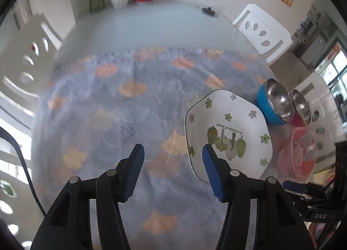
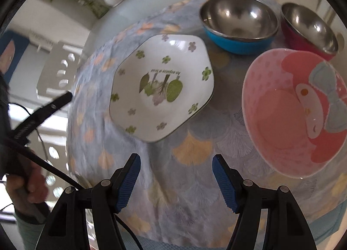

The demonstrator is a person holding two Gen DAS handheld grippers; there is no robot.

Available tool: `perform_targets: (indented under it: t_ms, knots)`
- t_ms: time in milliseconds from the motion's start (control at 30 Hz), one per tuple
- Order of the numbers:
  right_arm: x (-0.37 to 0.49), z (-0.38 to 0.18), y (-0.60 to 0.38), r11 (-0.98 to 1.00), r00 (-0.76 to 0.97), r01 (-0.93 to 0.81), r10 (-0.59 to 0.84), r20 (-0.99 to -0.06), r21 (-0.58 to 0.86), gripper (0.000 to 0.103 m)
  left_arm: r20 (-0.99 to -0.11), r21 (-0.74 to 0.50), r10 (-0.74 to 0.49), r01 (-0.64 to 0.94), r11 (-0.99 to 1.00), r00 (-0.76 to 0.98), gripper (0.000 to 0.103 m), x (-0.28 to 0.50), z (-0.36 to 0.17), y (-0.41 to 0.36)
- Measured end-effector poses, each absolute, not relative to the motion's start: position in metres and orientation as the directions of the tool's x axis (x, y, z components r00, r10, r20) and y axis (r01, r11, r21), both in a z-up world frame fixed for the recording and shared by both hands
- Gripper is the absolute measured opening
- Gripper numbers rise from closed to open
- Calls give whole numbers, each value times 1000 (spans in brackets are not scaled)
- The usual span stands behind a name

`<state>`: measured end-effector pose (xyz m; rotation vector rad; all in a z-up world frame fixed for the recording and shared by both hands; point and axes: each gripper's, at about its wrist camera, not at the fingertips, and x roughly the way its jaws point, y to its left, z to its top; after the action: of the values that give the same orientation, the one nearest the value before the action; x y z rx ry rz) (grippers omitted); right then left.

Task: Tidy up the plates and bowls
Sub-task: 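Move the right gripper to the green-vegetable hexagonal plate and close on its rim, then lift the vegetable plate with the right gripper and carry it to the plate stack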

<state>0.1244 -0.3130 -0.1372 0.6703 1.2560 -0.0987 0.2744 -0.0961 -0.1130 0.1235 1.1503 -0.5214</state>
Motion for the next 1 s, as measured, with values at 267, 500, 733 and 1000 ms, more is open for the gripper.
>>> perform_targets:
  t_ms: [267, 500, 733, 1000]
  knots:
    - [143, -158, -320, 726, 334, 511, 325, -885, 460, 66, -917, -215, -344, 474, 854, 204, 53, 300, -152, -118]
    - [168, -159, -313, 758, 344, 532, 215, -914, 378, 59, -910, -313, -404, 490, 814, 90, 34, 316, -181, -149]
    - [183, -190, -313, 759, 291, 547, 222, -930, 353, 35, -905, -341, -420, 475, 811, 67, 24, 327, -195, -160]
    - [210, -186, -294, 902, 271, 366, 131, -954, 228, 38, -901, -359, -421, 372, 856, 101, 15, 324, -196, -123]
